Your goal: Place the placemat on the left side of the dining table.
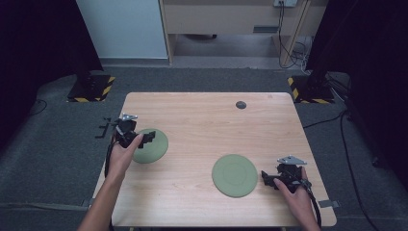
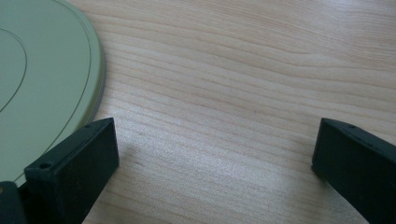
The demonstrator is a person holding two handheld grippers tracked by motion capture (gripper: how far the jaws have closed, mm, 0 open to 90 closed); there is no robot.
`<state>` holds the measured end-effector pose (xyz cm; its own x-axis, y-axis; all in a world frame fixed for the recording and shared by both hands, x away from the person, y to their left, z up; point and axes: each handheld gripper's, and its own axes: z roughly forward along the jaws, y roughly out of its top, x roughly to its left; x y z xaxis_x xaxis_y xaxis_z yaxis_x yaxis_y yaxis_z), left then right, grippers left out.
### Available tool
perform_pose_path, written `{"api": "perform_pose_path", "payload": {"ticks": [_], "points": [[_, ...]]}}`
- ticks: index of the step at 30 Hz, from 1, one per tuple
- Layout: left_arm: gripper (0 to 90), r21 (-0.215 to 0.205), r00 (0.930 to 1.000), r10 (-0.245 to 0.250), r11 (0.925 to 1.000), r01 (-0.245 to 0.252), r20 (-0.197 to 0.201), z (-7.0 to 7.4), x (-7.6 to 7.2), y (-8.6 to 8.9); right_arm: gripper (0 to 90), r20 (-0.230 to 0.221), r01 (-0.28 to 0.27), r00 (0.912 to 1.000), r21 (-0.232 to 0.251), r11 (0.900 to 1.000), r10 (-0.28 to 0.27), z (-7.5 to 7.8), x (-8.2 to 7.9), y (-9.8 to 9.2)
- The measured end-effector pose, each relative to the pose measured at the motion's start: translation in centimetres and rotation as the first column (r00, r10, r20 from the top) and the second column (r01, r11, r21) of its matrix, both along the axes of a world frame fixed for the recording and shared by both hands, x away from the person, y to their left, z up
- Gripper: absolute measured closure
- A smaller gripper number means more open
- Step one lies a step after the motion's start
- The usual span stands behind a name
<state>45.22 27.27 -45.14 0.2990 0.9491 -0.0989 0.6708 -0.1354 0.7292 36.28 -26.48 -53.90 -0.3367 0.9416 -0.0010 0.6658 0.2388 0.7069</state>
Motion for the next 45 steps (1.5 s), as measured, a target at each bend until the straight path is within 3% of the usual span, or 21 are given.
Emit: {"api": "perform_pose_path", "payload": {"ticks": [12,23,45], "points": [[4.6,0.008,0.9982,-0.060,0.9981,0.060,-0.002,0.0,-0.9,-2.4,0.8,0.000,0.000,1.0000,0.000,1.000,0.000,0.0,0.0,0.0],[4.6,0.014,0.9897,-0.143,0.9896,0.143,-0.003,-0.7,-2.6,-5.3,0.8,0.000,0.000,1.0000,0.000,1.000,0.000,0.0,0.0,0.0],[4.7,0.087,0.9627,-0.270,0.9588,0.270,-0.012,-2.7,-6.3,-9.7,0.8,0.000,0.000,1.0000,0.000,1.000,0.000,0.0,0.0,0.0]]}}
